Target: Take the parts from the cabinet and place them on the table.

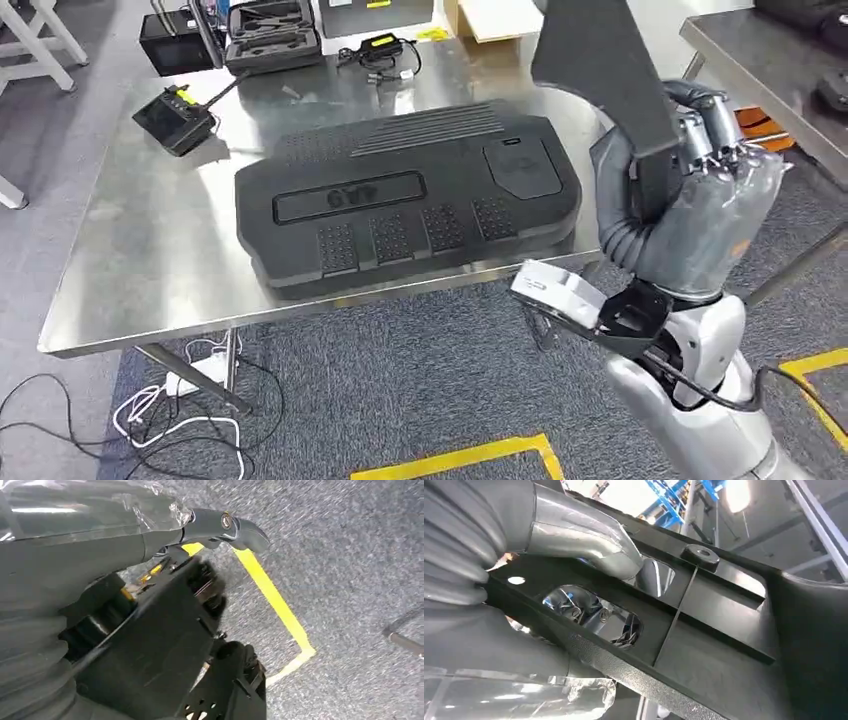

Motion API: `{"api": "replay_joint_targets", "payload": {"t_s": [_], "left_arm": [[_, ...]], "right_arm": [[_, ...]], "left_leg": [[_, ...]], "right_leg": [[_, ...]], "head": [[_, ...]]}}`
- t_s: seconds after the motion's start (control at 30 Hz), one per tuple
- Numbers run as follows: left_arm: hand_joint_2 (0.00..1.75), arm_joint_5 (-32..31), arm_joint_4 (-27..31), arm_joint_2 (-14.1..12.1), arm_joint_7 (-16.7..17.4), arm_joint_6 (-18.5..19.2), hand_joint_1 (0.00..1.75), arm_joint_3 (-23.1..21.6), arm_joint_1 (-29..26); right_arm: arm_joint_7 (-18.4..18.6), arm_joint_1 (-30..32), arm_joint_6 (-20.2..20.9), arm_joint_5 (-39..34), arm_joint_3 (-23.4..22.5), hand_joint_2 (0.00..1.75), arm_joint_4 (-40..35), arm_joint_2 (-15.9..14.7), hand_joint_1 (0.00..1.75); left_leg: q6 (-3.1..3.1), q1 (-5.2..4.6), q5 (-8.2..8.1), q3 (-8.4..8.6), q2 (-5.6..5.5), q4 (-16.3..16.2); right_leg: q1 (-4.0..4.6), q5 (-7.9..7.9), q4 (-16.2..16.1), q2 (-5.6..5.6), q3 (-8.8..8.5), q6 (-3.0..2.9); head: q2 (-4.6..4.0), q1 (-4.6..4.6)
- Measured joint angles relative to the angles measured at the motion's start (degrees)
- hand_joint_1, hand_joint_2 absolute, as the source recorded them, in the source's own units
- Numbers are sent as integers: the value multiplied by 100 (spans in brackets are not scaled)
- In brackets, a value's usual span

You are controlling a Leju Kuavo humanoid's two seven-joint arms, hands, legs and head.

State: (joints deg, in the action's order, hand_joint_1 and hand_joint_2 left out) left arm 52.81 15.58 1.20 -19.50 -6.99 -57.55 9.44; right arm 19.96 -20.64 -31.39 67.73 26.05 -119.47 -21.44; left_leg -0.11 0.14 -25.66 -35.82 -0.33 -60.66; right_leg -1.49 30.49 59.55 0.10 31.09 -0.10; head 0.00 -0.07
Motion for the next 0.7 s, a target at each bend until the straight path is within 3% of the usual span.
{"api": "replay_joint_targets", "payload": {"t_s": [0.13, 0.2, 0.23, 0.33, 0.37, 0.4, 0.43, 0.47, 0.5, 0.53, 0.57, 0.63, 0.7], "left_arm": [[175, 0, 2, 0, -2, -7, 0, 0, -13], [175, 0, 9, 0, -2, -9, 0, 0, -10], [175, 0, 9, -2, -9, -11, 0, 0, 2], [175, -35, 11, 0, -7, 4, 0, 0, 10], [175, -48, 11, 0, -7, 35, 0, 0, 11], [175, -50, 11, -4, -4, 44, 0, 0, 11], [175, -52, 11, -9, -2, 57, 0, 0, 14], [175, -55, 11, -9, 2, 66, 0, 0, 17], [175, -59, 13, -9, 4, 85, 0, 0, 18], [175, -59, 13, -9, 9, 90, 0, 0, 18], [175, -63, 13, -11, 19, 90, 0, 0, 38], [175, -63, 13, -11, 22, 90, 0, 0, 39], [175, -63, 13, -11, 24, 90, 0, 0, 50]], "right_arm": [[2, -16, -13, -20, 11, 175, 7, 0, 175], [2, -16, -15, -22, 13, 175, 7, 0, 175], [2, -41, -15, -24, 11, 175, 7, 0, 175], [20, -37, -15, -41, 13, 175, 9, 0, 175], [28, -38, -15, -55, 13, 175, 13, 0, 175], [33, -38, -15, -63, 13, 175, 22, 0, 175], [31, -39, -15, -63, 13, 175, 26, 0, 175], [31, -45, -15, -66, 13, 175, 26, 0, 175], [31, -60, -15, -70, 13, 175, 26, 0, 175], [31, -65, -15, -70, 13, 175, 31, 0, 175], [31, -91, -13, -70, 15, 175, 37, 0, 175], [42, -92, -11, -72, 15, 175, 50, 0, 175], [35, -98, -11, -70, 15, 175, 55, 0, 175]], "left_leg": [[77, -94, -115, 79, 4, 139], [130, -2, -80, 176, 16, 284], [168, -5, -87, 241, 15, 336], [224, -16, -128, 280, 21, 332], [228, -20, -152, 288, 20, 321], [226, -20, -183, 310, 15, 306], [217, -19, -217, 339, 9, 290], [208, -17, -250, 372, 4, 272], [181, -14, -307, 424, -2, 242], [151, -14, -342, 432, -3, 236], [105, -56, -369, 403, -9, 178], [77, -48, -376, 408, -3, 208], [12, -46, -399, 444, 2, 228]], "right_leg": [[-12, 6, -101, 13, -16, 130], [-16, 62, -124, 10, -83, 185], [-4, 205, 163, 4, 16, 200], [1, 679, 1386, 7, 712, 238], [3, 695, 1694, 7, 942, 250], [2, 509, 1630, 5, 992, 252], [0, 243, 1322, 4, 897, 242], [-1, -28, 915, 2, 743, 235], [-1, -382, 280, -7, 481, 221], [8, -342, 98, -19, 380, 199], [59, -297, 8, -11, 385, 159], [45, -282, 39, 13, 401, 94], [46, -278, 14, 19, 385, 38]], "head": [[0, -28], [0, -20], [0, 5], [0, 109], [0, 133], [0, 161], [0, 188], [0, 210], [0, 253], [0, 278], [0, 286], [0, 247], [0, 212]]}}
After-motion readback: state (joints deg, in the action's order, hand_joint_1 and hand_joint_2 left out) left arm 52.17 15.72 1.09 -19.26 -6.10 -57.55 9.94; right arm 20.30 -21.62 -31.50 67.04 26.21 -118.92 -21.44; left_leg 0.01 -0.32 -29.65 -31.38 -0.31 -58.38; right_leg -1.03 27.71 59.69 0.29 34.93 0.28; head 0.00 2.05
